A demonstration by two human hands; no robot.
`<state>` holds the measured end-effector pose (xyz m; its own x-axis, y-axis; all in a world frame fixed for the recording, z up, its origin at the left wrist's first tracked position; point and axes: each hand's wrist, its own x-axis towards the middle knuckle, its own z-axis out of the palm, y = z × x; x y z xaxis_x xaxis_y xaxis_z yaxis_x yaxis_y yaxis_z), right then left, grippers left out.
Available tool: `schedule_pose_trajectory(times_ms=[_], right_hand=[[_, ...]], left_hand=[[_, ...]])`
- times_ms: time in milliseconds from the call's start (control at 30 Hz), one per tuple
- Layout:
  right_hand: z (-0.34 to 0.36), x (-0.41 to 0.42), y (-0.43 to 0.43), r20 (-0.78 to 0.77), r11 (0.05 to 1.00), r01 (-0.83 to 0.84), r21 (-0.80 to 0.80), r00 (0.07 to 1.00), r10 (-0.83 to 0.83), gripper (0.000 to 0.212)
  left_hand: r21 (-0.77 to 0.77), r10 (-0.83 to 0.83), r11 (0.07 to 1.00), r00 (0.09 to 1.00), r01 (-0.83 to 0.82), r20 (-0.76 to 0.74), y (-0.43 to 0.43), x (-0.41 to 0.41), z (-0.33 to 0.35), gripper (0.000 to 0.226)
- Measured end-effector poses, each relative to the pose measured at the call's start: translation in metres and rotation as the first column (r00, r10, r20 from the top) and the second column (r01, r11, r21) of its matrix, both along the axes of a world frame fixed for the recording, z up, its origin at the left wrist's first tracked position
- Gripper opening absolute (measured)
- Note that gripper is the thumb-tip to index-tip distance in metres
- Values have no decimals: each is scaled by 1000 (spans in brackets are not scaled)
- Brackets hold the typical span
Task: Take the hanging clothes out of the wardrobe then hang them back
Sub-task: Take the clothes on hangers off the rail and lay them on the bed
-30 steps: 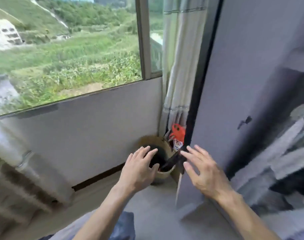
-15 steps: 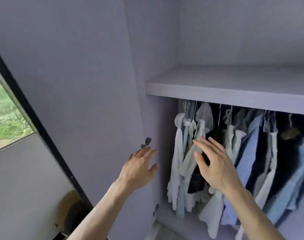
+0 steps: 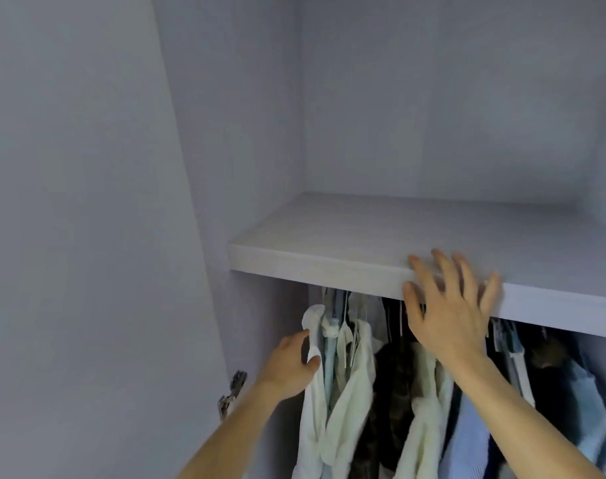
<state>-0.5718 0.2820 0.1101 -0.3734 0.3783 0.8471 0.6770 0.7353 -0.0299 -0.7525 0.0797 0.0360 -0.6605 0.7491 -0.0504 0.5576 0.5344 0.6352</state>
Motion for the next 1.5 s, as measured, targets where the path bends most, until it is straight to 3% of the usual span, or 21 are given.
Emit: schedule_pose_trajectory(times_ms=[133,233,467,633,833,1067,1233,1400,1500], right_hand=[[-21,-24,24,-166,957,138,254,981,-98,43],[-22,-34,34,-227,928,175,328,969,-102,42],[-22,-39,38,-244,929,143,341,968,-60,42],[-23,-38,37,-260,932,142,334,964,-53,40],[-25,-39,40,-268,924,162,346,961,-68,41],[-24,-37,37,-249,937,152,314,966,-74,41],[-23,-34,31,-224,961,125,245,972,-69,41],[-14,-27,9,-188,995,65,81,981,-49,44],[-25,-25,-23,-234,998,-37,-52,972,24,58]], left_hand=[[32,37,999,995,-41,96,42,-33,-12,69],[62,69,995,980,-82,187,76,-56,-18,70],[14,147,988,978,-151,147,130,-77,-36,43],[154,213,958,962,-240,174,138,-65,-37,46],[237,194,944,967,-229,164,125,-68,-40,33],[362,267,888,959,-284,96,112,-76,-30,26],[500,275,794,937,-347,213,100,-52,-12,25],[482,287,793,927,-372,244,57,-23,-43,27],[443,290,817,927,-369,237,13,-13,-70,24]])
